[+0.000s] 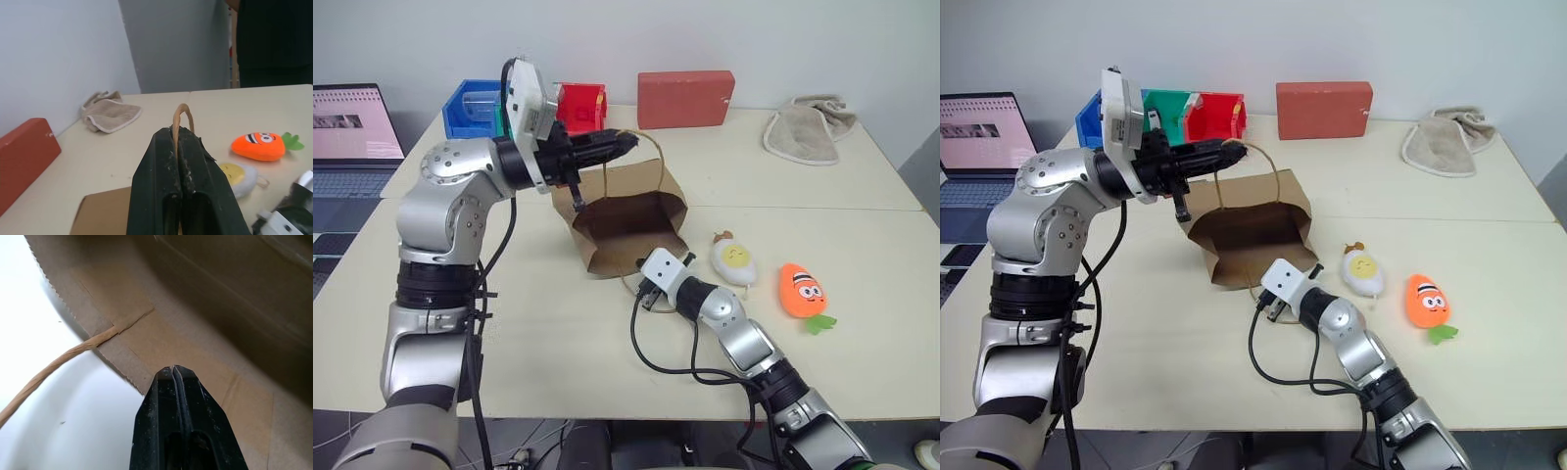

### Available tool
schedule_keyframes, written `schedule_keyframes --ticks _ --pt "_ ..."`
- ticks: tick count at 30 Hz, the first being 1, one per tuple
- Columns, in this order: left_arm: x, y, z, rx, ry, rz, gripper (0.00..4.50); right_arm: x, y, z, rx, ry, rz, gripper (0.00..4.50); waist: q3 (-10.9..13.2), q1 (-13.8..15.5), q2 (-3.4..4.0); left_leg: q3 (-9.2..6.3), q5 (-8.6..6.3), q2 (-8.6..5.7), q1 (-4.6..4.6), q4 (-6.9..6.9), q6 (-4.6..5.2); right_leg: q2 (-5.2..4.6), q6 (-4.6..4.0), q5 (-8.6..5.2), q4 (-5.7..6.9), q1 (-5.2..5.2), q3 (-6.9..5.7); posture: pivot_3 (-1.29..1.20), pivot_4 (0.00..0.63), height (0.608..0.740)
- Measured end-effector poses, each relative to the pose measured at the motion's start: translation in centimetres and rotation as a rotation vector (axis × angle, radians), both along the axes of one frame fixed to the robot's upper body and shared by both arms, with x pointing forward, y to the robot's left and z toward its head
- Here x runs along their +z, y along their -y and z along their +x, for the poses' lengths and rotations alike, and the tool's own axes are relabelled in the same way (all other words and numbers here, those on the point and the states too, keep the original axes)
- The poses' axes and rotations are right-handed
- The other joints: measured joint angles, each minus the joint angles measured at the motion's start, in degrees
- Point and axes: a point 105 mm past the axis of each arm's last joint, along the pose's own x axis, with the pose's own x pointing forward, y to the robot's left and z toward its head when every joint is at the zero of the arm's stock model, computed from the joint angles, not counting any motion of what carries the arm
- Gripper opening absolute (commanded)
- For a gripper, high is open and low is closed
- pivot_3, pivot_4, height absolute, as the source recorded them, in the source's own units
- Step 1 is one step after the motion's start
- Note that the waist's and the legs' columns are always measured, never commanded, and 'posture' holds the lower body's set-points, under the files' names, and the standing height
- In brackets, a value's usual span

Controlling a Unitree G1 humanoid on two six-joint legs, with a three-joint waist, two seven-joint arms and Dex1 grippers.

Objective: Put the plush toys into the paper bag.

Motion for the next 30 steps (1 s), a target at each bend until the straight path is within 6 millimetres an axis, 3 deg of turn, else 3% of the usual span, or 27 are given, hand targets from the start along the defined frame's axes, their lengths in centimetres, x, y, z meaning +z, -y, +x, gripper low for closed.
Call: schedule_keyframes --ticks 5,10,13,18,21,23,24,30 --pt "-1.4 0.4 -0.8 -0.045 -0.037 0.038 0.00 1.6 0.5 -0.5 0.017 -0.017 0.053 0.01 0.00 -0.03 0.01 0.00 0.00 0.00 0.00 0.00 0.00 0.00 0.00 0.00 0.00 -0.01 0.01 0.00 0.150 0.740" --pt "-2.6 1.0 -1.2 -0.081 -0.063 0.075 0.00 3.8 0.7 -2.3 0.086 -0.024 0.116 0.01 0.00 0.00 0.00 -0.01 0.00 0.01 -0.02 0.00 0.00 0.00 0.00 0.00 0.00 -0.03 -0.01 0.00 0.150 0.740" --pt "-2.8 1.4 -1.5 -0.102 -0.063 0.087 0.00 5.1 1.2 -3.1 0.107 -0.027 0.135 0.62 0.00 0.12 0.01 0.00 0.00 0.00 -0.03 0.02 0.00 0.00 0.00 0.00 0.00 -0.02 -0.01 0.00 0.150 0.740" --pt "-3.3 1.7 -1.5 -0.107 -0.063 0.112 0.00 7.5 3.9 -4.9 0.151 -0.042 0.131 2.39 0.01 0.53 0.01 -0.01 0.00 0.01 -0.04 0.03 0.00 0.00 0.00 -0.01 -0.01 -0.02 -0.01 0.00 0.150 0.740" --pt "-3.4 1.7 -1.6 -0.110 -0.064 0.112 0.00 8.8 6.8 -5.3 0.147 -0.030 0.064 3.49 0.01 0.67 0.02 0.01 0.00 0.00 -0.05 0.06 0.00 0.00 0.00 -0.01 -0.02 -0.01 -0.01 0.00 0.150 0.740" --pt "-3.5 1.7 -1.6 -0.110 -0.066 0.115 0.00 8.8 9.6 -5.4 0.127 -0.025 -0.074 4.25 0.01 0.70 0.00 0.03 0.00 -0.01 -0.05 0.06 0.01 -0.02 0.01 -0.01 -0.06 0.00 -0.01 0.00 0.150 0.740" --pt "-3.6 1.7 -1.6 -0.110 -0.069 0.115 0.00 8.6 10.9 -5.4 0.110 -0.027 -0.135 4.47 0.01 0.71 0.00 0.03 0.00 -0.01 -0.05 0.05 0.01 -0.02 -0.01 -0.02 -0.07 0.00 -0.02 0.00 0.150 0.740" --pt "-3.6 1.7 -1.6 -0.108 -0.062 0.117 0.00 5.8 14.9 -4.9 0.021 -0.062 -0.323 4.47 0.01 0.55 0.00 0.10 -0.01 0.00 -0.05 0.05 0.01 0.00 -0.03 -0.04 -0.05 -0.02 0.05 0.00 0.150 0.740"
